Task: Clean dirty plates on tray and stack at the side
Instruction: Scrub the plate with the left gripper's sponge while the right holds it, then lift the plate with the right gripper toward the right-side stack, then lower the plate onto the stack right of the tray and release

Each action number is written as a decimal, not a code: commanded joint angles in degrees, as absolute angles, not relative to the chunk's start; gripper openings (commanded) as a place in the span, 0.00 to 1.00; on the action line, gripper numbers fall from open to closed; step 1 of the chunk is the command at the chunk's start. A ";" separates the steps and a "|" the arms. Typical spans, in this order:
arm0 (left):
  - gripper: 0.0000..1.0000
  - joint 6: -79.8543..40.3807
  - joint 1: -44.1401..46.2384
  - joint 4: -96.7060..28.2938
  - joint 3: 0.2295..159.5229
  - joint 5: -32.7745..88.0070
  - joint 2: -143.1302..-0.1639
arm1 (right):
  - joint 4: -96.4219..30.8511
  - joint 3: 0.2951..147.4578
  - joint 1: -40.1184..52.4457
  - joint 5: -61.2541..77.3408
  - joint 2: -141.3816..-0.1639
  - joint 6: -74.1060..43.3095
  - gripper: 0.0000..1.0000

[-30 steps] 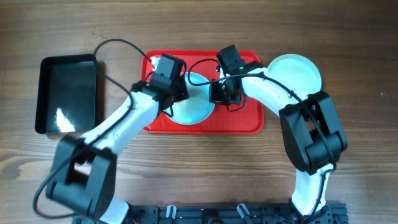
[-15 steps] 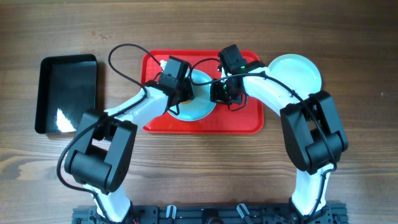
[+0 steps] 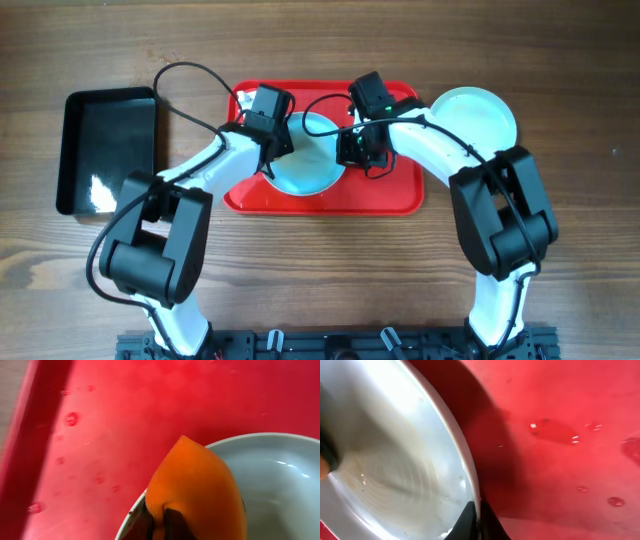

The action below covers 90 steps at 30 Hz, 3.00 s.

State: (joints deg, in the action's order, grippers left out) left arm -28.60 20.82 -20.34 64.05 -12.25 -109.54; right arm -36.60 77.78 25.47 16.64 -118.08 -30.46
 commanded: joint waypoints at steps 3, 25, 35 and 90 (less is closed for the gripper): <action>0.04 -29.71 19.40 -26.48 61.21 -35.66 -107.24 | -39.33 76.38 24.91 9.54 -120.77 -32.82 0.04; 0.04 -30.48 21.76 -36.77 60.97 -15.97 -87.13 | -53.74 91.11 24.38 -7.94 -110.98 -23.70 0.04; 0.04 -34.24 21.76 -38.46 60.97 -8.34 -87.13 | -64.25 99.66 29.43 -34.83 -105.49 -11.90 0.04; 0.04 -47.16 22.02 -43.40 60.53 -8.38 -87.13 | -68.58 98.89 30.83 -37.41 -105.19 -21.37 0.04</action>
